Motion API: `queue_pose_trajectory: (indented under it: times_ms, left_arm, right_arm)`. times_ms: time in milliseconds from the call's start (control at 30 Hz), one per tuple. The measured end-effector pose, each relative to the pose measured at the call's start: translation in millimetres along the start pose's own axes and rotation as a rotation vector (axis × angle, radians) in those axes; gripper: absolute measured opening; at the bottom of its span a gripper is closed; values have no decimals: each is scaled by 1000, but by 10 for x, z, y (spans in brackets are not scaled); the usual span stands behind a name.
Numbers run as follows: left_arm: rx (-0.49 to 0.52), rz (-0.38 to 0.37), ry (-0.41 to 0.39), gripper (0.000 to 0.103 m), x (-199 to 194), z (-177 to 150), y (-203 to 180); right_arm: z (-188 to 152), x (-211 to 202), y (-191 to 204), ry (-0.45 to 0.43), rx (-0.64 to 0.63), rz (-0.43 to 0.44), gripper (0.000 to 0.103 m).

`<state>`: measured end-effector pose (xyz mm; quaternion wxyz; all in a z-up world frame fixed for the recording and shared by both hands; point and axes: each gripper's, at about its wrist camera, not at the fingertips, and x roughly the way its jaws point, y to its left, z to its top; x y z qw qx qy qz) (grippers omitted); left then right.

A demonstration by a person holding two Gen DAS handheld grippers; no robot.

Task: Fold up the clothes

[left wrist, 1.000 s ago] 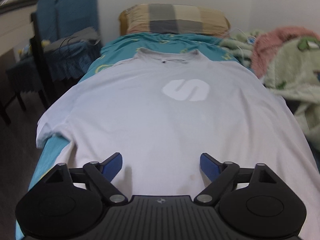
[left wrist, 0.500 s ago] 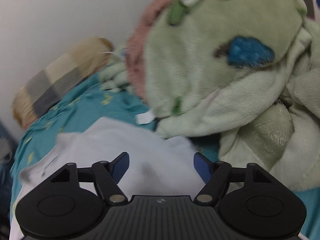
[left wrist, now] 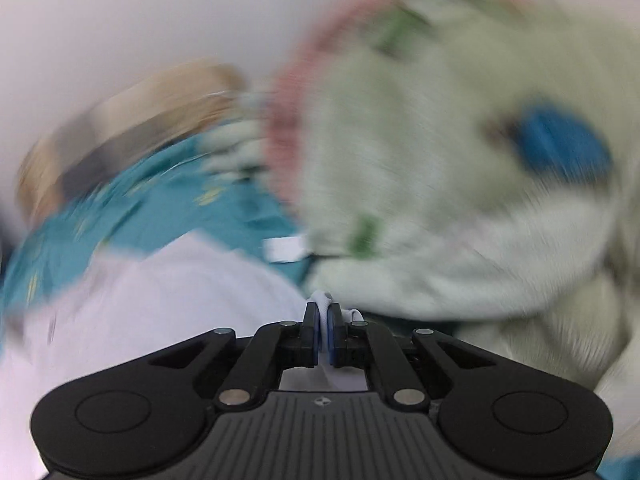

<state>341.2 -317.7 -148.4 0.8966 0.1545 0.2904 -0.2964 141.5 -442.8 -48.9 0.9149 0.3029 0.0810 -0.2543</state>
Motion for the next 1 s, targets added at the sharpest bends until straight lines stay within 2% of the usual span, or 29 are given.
queue_pose_trajectory:
  times_ms: [67, 200, 267, 300, 433, 533, 667, 767, 833, 1000]
  left_arm:
    - [-206, 15, -10, 4, -162, -100, 298]
    - [-454, 106, 45, 4, -280, -316, 821]
    - [-453, 149, 123, 5, -268, -419, 965]
    - [-428, 159, 161, 5, -228, -446, 1005]
    - [-165, 206, 149, 11, -218, -399, 904]
    - [-61, 206, 106, 18, -282, -318, 811]
    - [50, 212, 8, 40, -422, -182, 740]
    - [167, 163, -75, 49, -523, -28, 505]
    - [190, 156, -51, 57, -434, -8, 433]
    - [247, 141, 7, 57, -210, 40, 254]
  right_arm:
    - [-4, -8, 5, 2, 2, -2, 68]
    - [-38, -7, 49, 14, -6, -2, 68]
    - [-59, 2, 77, 27, -12, 1, 68]
    - [-69, 7, 92, 34, -15, 4, 68]
    - [-97, 4, 120, 48, -20, 3, 68]
    - [-99, 5, 120, 51, -18, -2, 68]
    - [-96, 11, 109, 48, -12, -6, 68]
    - [-100, 34, 103, 51, -10, -10, 68]
    - [-100, 48, 105, 50, -10, -13, 68]
    - [-122, 72, 124, 56, -22, -16, 68]
